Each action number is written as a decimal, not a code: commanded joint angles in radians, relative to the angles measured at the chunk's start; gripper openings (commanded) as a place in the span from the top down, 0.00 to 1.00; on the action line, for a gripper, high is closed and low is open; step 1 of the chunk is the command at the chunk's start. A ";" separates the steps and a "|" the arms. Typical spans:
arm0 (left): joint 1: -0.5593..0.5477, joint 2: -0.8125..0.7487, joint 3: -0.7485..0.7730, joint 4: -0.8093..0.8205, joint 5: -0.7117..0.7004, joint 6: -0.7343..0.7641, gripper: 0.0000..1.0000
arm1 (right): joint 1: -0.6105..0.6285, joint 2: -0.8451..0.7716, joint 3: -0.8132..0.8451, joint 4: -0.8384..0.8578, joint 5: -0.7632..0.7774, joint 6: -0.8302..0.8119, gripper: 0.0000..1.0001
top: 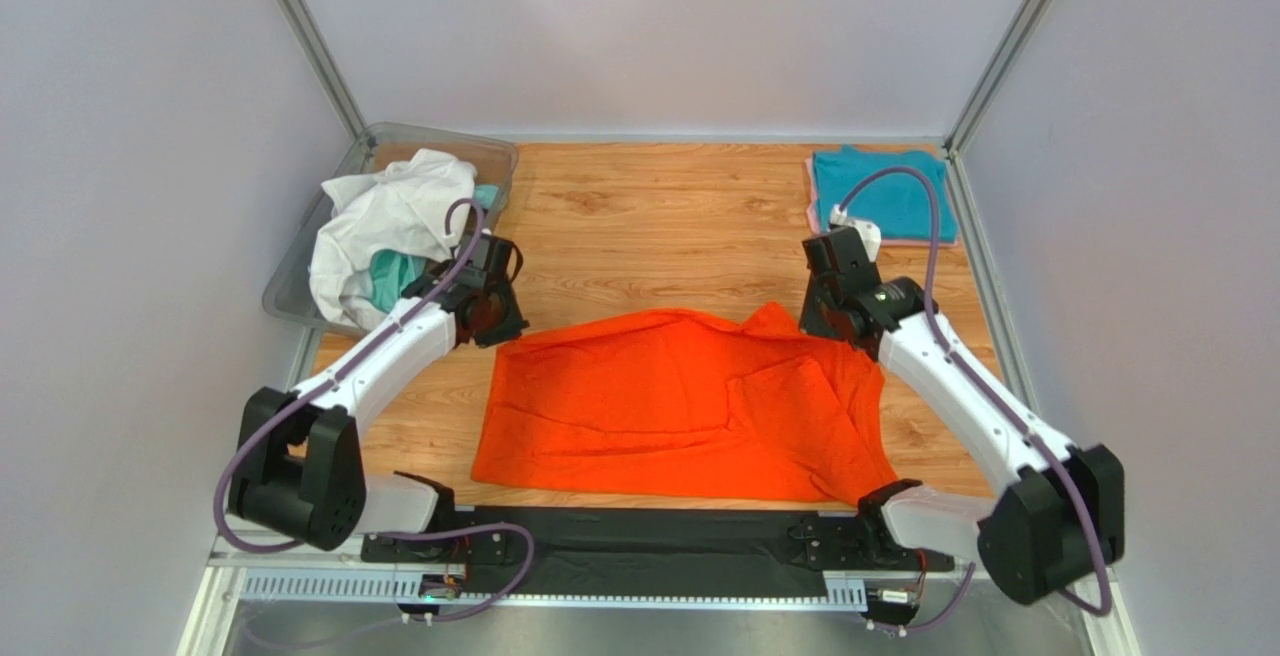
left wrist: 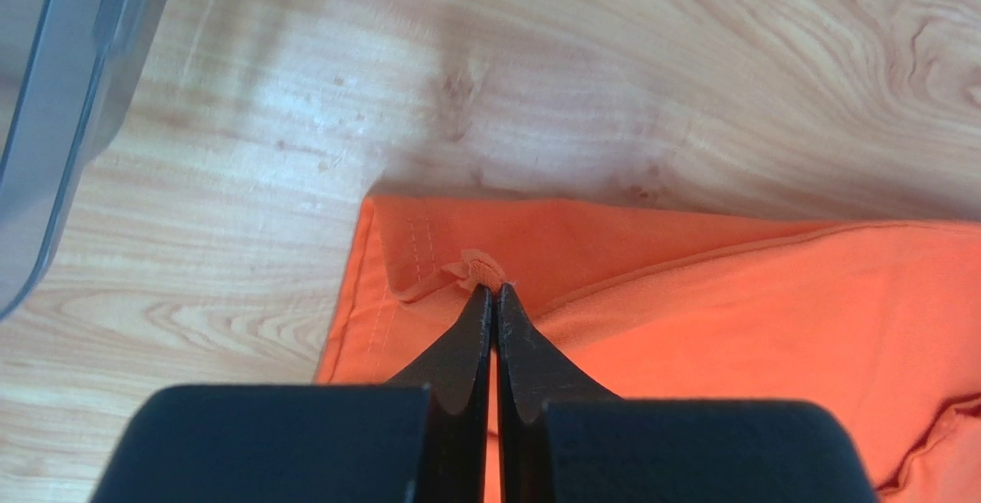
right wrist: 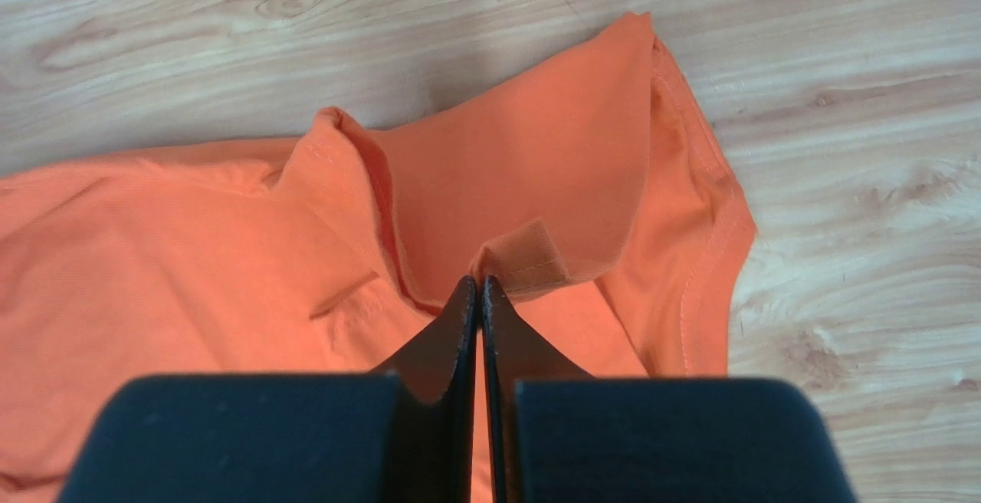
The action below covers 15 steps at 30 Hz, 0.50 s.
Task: Fold and stack the t-shirts
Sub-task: Fold the tshirt
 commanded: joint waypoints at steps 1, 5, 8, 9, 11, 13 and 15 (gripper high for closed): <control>-0.005 -0.091 -0.051 0.006 -0.019 -0.019 1.00 | 0.038 -0.133 -0.042 -0.120 0.070 0.050 1.00; -0.006 -0.180 -0.115 0.001 -0.016 -0.028 1.00 | 0.089 -0.233 -0.086 -0.205 0.047 0.090 1.00; -0.006 -0.239 -0.154 -0.005 -0.016 -0.027 1.00 | 0.124 -0.296 -0.099 -0.266 0.043 0.122 1.00; -0.006 -0.265 -0.164 -0.007 -0.018 -0.028 1.00 | 0.132 -0.308 -0.100 -0.285 0.043 0.130 1.00; -0.006 -0.286 -0.192 -0.008 -0.018 -0.034 1.00 | 0.158 -0.339 -0.108 -0.335 0.049 0.156 1.00; -0.006 -0.314 -0.209 -0.008 -0.018 -0.041 1.00 | 0.176 -0.359 -0.114 -0.374 0.051 0.180 1.00; -0.006 -0.338 -0.227 -0.010 -0.013 -0.042 1.00 | 0.205 -0.373 -0.115 -0.409 0.055 0.211 1.00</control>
